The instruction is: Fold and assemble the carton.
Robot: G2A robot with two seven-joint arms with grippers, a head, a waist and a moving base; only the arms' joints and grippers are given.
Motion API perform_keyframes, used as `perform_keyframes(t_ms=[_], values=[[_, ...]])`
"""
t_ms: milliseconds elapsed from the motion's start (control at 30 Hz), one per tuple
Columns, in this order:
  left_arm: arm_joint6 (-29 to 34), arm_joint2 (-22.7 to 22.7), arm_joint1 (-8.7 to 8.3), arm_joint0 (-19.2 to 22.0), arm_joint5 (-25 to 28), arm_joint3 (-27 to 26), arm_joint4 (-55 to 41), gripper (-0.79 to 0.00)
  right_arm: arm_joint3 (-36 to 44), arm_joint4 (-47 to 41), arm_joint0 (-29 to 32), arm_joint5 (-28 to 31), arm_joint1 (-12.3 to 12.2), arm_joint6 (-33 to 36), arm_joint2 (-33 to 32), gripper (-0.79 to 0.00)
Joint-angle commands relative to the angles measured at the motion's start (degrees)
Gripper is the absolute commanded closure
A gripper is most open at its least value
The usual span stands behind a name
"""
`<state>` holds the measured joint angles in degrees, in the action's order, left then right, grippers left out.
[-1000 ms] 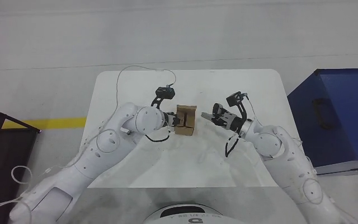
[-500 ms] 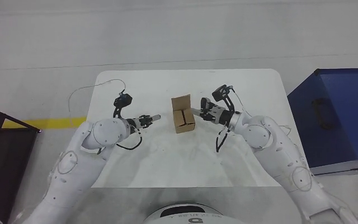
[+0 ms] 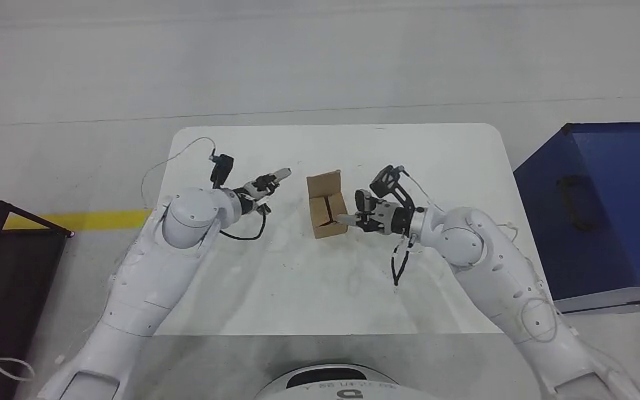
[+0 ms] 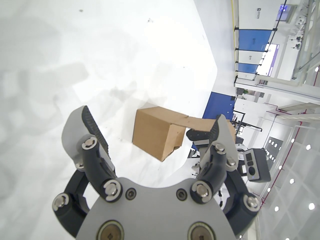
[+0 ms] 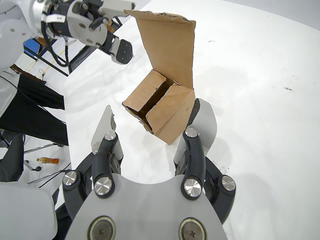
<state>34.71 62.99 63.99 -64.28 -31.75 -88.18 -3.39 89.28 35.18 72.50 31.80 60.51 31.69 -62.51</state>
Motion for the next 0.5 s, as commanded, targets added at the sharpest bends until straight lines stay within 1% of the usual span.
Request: perform_keyframes(t_ms=[0, 133, 233, 300, 400, 467], values=[[0.2, -3.0, 0.94, 4.6, -1.1, 3.8, -0.5, -0.785, 1.0, 1.6, 0.8, 0.0, -0.2, 0.1, -0.5, -0.603], [3.1, -7.8, 2.52, 10.6, -1.3, 8.3, -1.2, -0.785, 2.9, 3.8, 2.8, -0.1, -0.7, 0.5, -1.3, -0.616], [8.0, -11.0, 3.21, 13.6, 2.3, 10.6, -0.6, -0.785, 3.5, 5.1, 3.8, -0.6, -0.9, 1.1, -1.8, -0.619], [12.1, -12.9, 3.33, 14.6, 5.8, 11.2, 1.1, -0.785, 3.8, 5.6, 4.3, -0.6, -1.0, 1.3, -2.1, -0.619], [16.9, -14.7, 3.19, 15.5, 9.3, 12.1, 4.3, -0.785, 4.1, 6.3, 4.8, -0.3, -1.2, 1.7, -2.3, -0.625], [18.5, -15.2, 3.06, 15.6, 10.4, 12.4, 5.7, -0.785, 4.2, 6.5, 5.0, -0.6, -1.3, 1.8, -2.4, -0.622]])
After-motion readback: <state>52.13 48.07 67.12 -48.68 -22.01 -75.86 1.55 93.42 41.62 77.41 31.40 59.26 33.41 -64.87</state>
